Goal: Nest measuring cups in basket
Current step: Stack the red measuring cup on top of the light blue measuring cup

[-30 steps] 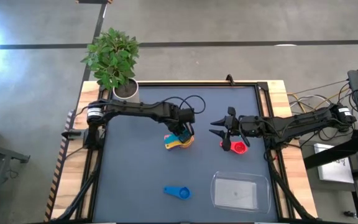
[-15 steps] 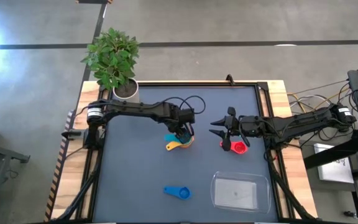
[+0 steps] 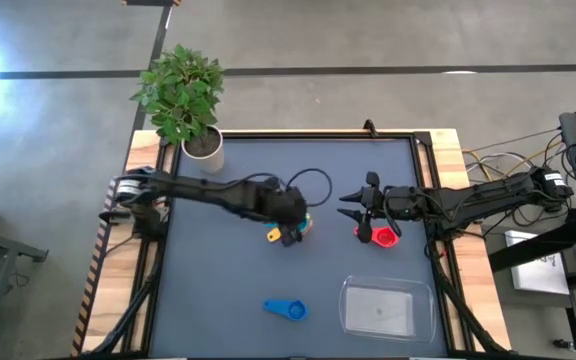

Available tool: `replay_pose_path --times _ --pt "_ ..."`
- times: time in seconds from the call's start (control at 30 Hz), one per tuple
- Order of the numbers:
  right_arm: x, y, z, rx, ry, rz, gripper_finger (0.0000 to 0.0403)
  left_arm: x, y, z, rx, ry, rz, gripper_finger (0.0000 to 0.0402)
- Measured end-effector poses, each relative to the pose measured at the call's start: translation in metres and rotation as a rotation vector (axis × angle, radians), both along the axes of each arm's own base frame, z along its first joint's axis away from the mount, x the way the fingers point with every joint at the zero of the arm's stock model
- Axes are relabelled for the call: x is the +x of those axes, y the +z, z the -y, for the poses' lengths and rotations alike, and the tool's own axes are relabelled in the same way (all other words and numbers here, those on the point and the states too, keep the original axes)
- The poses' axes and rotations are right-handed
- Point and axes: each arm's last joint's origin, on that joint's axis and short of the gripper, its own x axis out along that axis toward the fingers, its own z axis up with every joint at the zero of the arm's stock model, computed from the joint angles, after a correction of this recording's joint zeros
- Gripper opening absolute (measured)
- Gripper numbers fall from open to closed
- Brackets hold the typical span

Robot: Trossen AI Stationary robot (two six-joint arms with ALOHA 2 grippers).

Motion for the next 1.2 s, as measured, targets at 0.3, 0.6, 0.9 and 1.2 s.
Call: replay_pose_path --times 0.3,0.6,0.9,1.2 --pt "-0.002 -0.006 0.000 0.097 -0.043 -0.009 0.0139 -0.060 0.000 0.036 0.201 0.007 0.230 0.0175" --pt "-0.007 -0.008 0.001 0.206 -0.131 -0.173 0.0139 -0.109 -0.040 0.034 0.180 -0.049 0.679 0.0171" --pt "-0.026 0.034 0.002 0.280 -0.260 -0.472 0.0139 -0.128 -0.044 0.025 0.241 -0.075 0.825 0.0171" --pt "-0.057 0.020 0.004 0.386 -0.434 -0.791 0.0139 -0.122 -0.052 0.028 0.185 -0.104 0.808 0.0171"
